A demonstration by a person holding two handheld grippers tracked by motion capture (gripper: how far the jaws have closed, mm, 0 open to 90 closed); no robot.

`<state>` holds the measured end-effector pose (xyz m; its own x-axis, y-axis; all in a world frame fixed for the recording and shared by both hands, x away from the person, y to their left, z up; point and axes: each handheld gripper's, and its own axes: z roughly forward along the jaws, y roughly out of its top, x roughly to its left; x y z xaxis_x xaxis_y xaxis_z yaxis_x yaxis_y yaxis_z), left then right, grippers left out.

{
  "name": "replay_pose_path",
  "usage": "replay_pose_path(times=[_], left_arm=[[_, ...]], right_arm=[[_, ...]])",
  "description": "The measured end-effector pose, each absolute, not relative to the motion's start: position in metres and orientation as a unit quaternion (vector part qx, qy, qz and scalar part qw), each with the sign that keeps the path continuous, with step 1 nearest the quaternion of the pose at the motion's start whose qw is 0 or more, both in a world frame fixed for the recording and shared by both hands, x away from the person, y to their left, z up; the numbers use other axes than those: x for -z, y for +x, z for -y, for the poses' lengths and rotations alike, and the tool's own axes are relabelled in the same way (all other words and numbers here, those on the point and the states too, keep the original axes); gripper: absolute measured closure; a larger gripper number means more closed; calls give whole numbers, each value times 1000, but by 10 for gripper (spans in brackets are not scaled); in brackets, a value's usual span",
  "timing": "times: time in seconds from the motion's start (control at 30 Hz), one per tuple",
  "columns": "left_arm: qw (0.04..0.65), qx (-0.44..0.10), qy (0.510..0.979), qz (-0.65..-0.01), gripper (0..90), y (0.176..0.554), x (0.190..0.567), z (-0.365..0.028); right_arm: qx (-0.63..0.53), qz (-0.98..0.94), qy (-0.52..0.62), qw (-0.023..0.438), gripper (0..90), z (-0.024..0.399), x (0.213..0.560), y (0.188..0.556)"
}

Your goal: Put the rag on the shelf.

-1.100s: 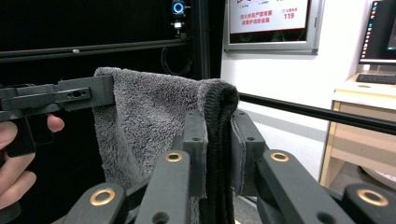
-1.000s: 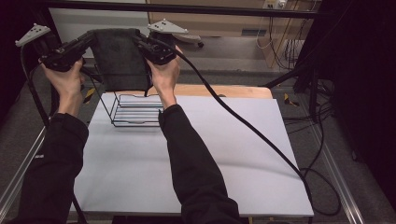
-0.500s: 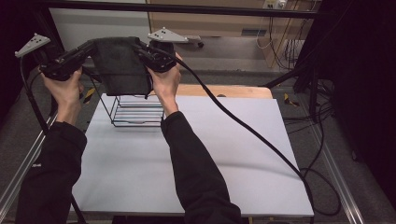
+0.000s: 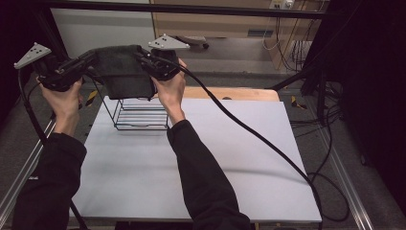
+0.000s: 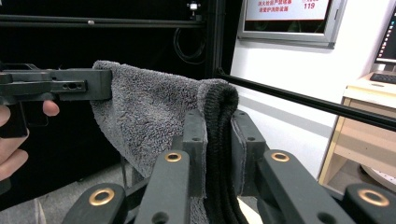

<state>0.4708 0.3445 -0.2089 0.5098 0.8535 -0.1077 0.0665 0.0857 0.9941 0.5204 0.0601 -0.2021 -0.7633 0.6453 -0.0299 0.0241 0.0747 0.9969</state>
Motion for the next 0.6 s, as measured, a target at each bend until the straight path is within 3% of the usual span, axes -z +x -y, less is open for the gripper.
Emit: replay_pose_path(times=[0.6], left_arm=[[615, -309, 614, -387, 787, 457, 221, -348]], right_arm=[[-624, -708, 232, 235, 787, -62, 208, 512]])
